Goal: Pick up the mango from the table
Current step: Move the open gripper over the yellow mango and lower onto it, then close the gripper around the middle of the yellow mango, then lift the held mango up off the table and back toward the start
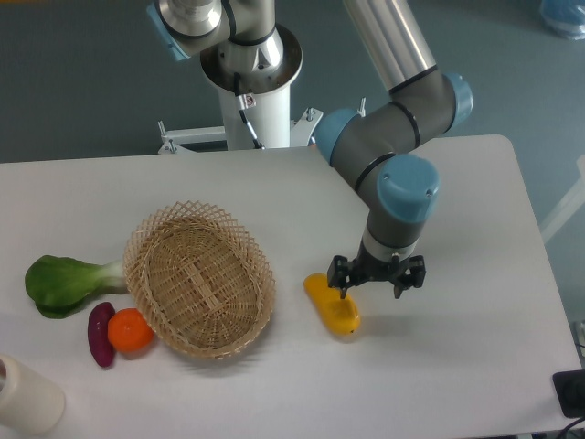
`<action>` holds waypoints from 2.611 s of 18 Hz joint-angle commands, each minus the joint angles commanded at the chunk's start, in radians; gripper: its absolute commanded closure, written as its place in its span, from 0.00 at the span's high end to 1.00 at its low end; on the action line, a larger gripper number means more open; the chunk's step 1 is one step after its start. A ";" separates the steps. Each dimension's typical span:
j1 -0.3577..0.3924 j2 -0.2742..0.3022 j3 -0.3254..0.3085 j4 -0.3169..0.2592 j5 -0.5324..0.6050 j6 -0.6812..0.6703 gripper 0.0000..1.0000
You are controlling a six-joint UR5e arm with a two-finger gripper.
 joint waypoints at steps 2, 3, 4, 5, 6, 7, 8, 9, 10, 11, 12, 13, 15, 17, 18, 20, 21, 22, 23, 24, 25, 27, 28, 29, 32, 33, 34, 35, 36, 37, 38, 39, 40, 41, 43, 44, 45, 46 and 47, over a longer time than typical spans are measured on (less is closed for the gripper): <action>-0.020 -0.015 0.000 0.003 0.005 -0.023 1.00; -0.031 -0.024 -0.003 0.008 0.012 -0.037 1.00; -0.035 -0.034 -0.003 0.008 0.026 -0.045 1.00; -0.041 -0.041 -0.005 0.008 0.032 -0.046 1.00; -0.045 -0.048 -0.003 0.008 0.032 -0.049 1.00; -0.046 -0.048 -0.003 0.006 0.032 -0.054 1.00; -0.048 -0.051 -0.005 0.015 0.032 -0.057 1.00; -0.048 -0.054 -0.005 0.021 0.034 -0.064 1.00; -0.048 -0.060 -0.005 0.025 0.035 -0.074 1.00; -0.051 -0.063 -0.006 0.026 0.043 -0.077 1.00; -0.051 -0.066 -0.009 0.026 0.051 -0.077 1.00; -0.054 -0.068 -0.009 0.026 0.060 -0.078 1.00; -0.057 -0.075 -0.008 0.028 0.081 -0.078 1.00; -0.060 -0.083 -0.006 0.043 0.086 -0.078 1.00; -0.060 -0.083 -0.008 0.048 0.086 -0.077 1.00; -0.060 -0.084 -0.008 0.054 0.086 -0.075 0.94; -0.060 -0.084 -0.008 0.054 0.086 -0.075 0.82; -0.060 -0.083 -0.008 0.055 0.086 -0.075 0.71; -0.060 -0.081 -0.005 0.055 0.084 -0.074 0.58; -0.060 -0.080 0.001 0.055 0.086 -0.074 0.48; -0.058 -0.078 0.002 0.055 0.086 -0.075 0.43; -0.058 -0.066 -0.003 0.055 0.087 -0.075 0.40; -0.058 -0.055 -0.003 0.055 0.087 -0.075 0.40; -0.058 -0.045 0.000 0.055 0.087 -0.072 0.40; -0.054 -0.026 0.021 0.054 0.086 -0.066 0.40; -0.051 -0.025 0.035 0.054 0.086 -0.065 0.40; -0.043 -0.025 0.050 0.054 0.087 -0.065 0.40; -0.037 -0.025 0.066 0.052 0.087 -0.065 0.40; -0.023 -0.020 0.080 0.052 0.087 -0.065 0.40; -0.008 -0.018 0.090 0.055 0.087 -0.063 0.40; -0.002 -0.018 0.103 0.057 0.087 -0.063 0.40; 0.008 -0.018 0.118 0.054 0.087 -0.060 0.40; 0.020 -0.017 0.129 0.055 0.087 -0.058 0.39; 0.032 -0.012 0.138 0.054 0.087 -0.055 0.39; 0.058 0.004 0.137 0.046 0.086 0.006 0.39; 0.073 0.012 0.133 0.038 0.086 0.058 0.39; 0.096 0.026 0.129 0.034 0.086 0.175 0.39; 0.113 0.029 0.127 0.032 0.084 0.237 0.40; 0.126 0.032 0.127 0.026 0.086 0.300 0.43</action>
